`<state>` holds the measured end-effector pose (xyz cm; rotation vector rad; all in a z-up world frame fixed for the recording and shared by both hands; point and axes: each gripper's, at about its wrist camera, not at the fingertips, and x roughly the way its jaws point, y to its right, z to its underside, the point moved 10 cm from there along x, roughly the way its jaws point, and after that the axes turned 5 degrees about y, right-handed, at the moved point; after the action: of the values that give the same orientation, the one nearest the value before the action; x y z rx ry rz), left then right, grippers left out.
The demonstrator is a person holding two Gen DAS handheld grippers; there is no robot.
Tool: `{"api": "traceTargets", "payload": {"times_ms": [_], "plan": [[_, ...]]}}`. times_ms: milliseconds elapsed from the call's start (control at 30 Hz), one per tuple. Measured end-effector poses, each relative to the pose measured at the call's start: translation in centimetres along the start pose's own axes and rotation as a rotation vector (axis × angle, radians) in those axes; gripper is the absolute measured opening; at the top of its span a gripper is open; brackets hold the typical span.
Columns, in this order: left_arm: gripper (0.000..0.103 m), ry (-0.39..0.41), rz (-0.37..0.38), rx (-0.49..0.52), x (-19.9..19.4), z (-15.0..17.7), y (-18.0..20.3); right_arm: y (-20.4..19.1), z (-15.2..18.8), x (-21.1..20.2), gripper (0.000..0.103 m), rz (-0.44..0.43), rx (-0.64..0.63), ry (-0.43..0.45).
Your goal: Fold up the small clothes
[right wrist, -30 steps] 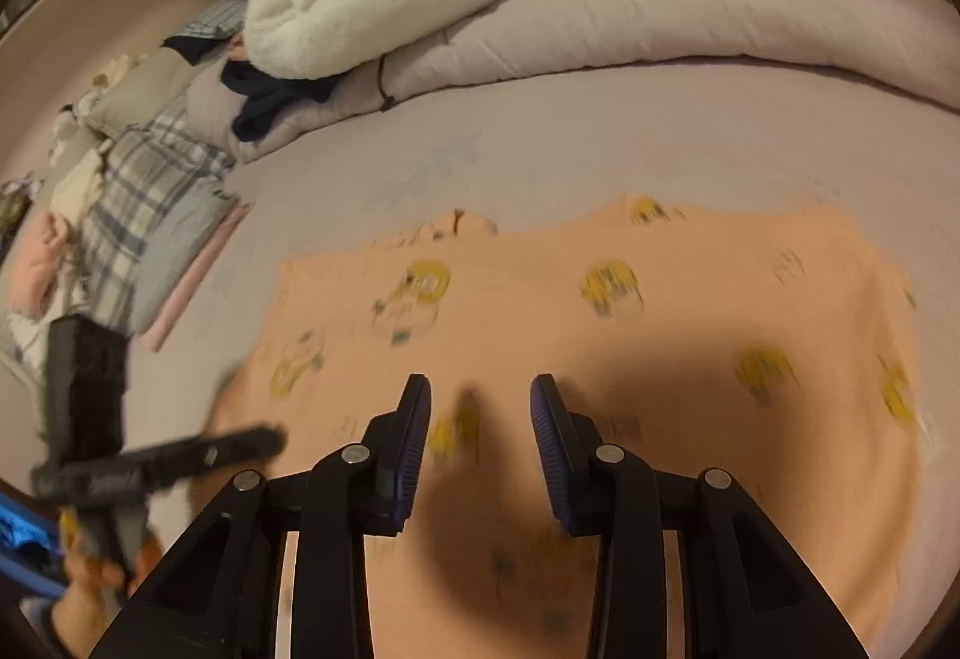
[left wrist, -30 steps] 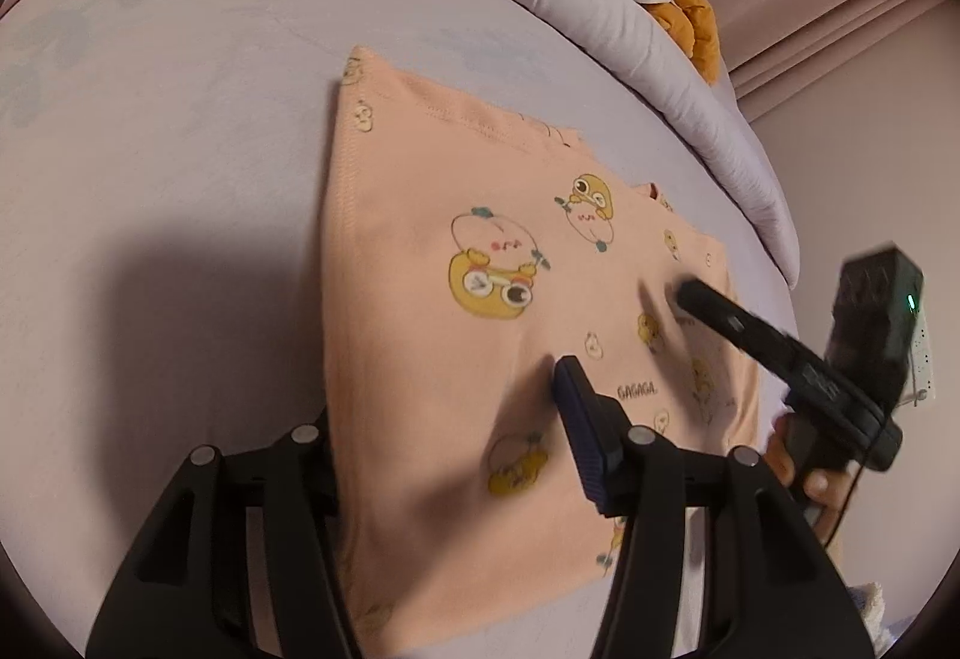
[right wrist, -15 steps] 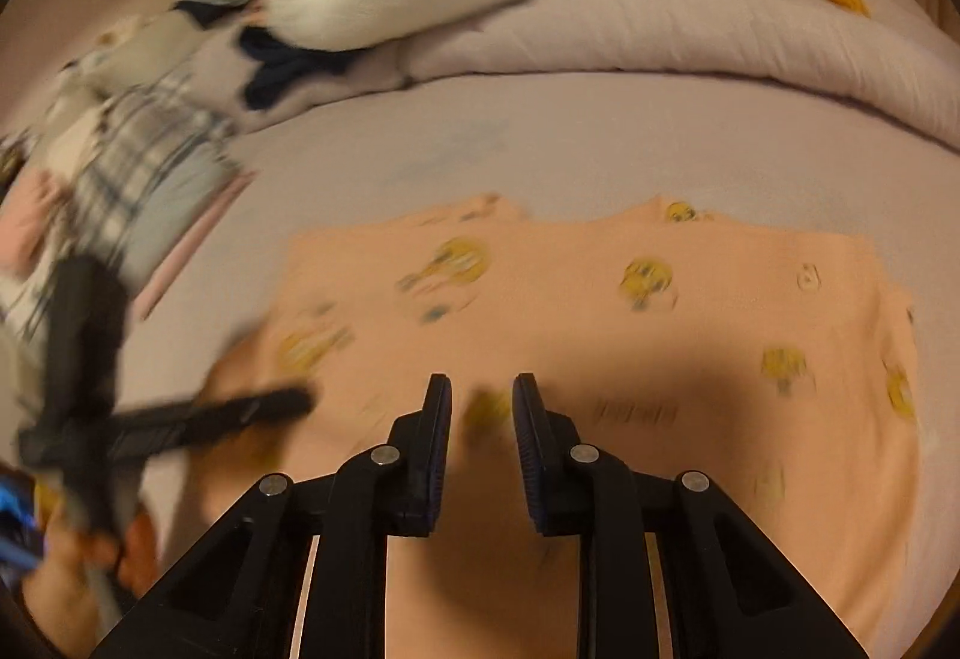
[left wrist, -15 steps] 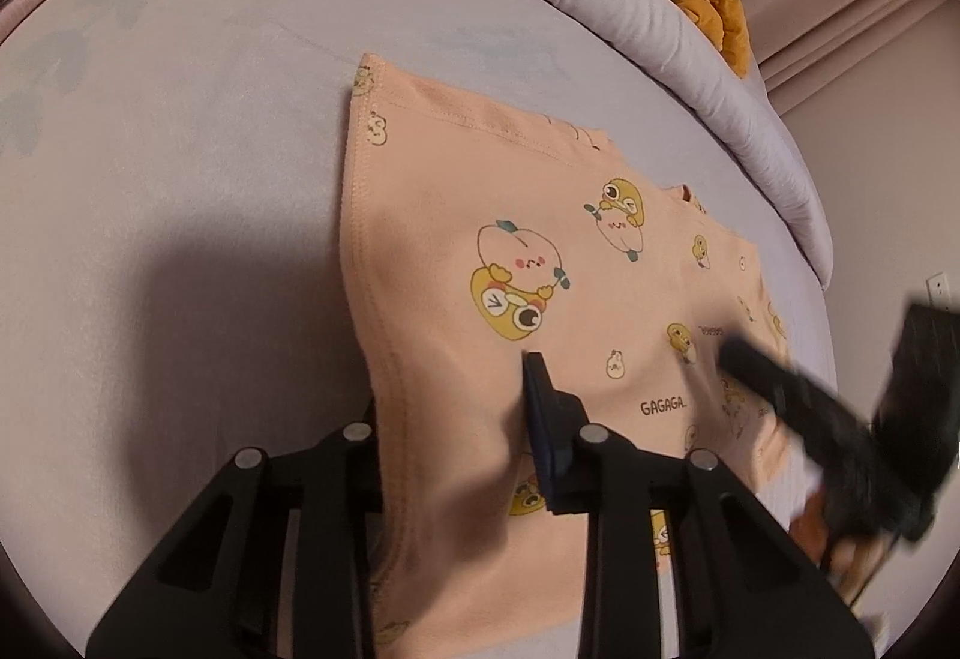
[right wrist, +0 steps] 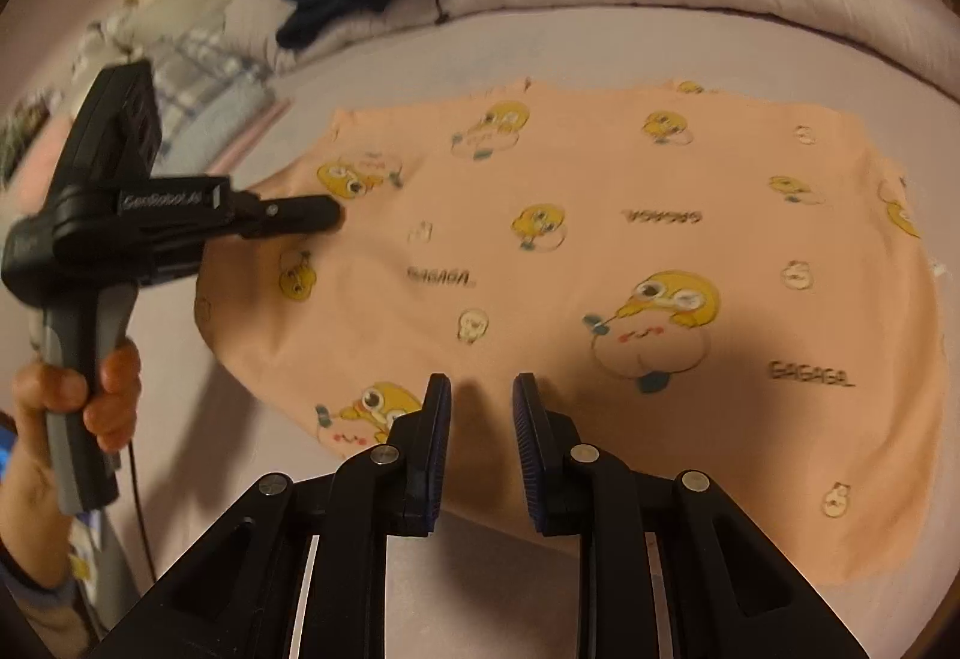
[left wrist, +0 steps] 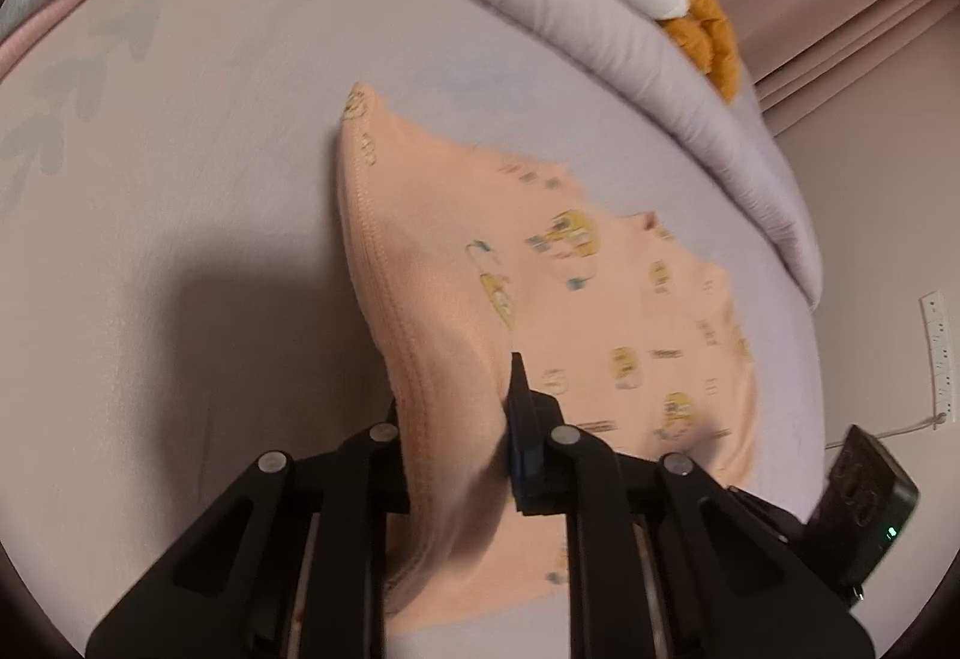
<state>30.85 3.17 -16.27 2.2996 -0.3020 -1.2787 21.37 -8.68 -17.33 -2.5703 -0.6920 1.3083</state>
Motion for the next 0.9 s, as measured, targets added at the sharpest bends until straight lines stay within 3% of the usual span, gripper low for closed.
{"api": "traceTargets", "payload": {"times_ms": [133,167,300,367,467,567,700,900], "plan": [[0.015,0.006,0.054,0.071,-0.8,-0.4,4.4,2.1,-1.3,-0.8,0.025,-0.039,0.158,0.055],[0.015,0.005,0.065,0.092,-0.7,-0.3,5.5,3.0,-1.9,-1.1,0.025,-0.074,0.235,0.077],[0.015,-0.039,0.109,0.171,0.9,1.2,10.1,5.4,-3.0,-1.7,0.047,-0.234,0.498,0.145],[0.015,-0.066,0.114,0.215,2.3,2.4,11.8,6.7,-3.3,-1.4,0.048,-0.339,0.639,0.162],[0.017,-0.146,0.149,0.238,4.5,4.5,13.1,8.0,-3.1,-0.8,0.054,-0.428,0.765,0.157],[0.023,-0.186,0.177,0.235,5.6,5.7,13.0,8.8,-2.3,0.1,0.054,-0.435,0.809,0.123],[0.027,-0.189,0.247,0.195,4.1,6.3,12.0,8.4,-2.6,0.6,0.054,-0.456,0.807,0.110],[0.036,-0.144,0.196,0.210,1.0,7.5,8.3,8.3,-3.2,0.9,0.054,-0.431,0.805,0.108]]}}
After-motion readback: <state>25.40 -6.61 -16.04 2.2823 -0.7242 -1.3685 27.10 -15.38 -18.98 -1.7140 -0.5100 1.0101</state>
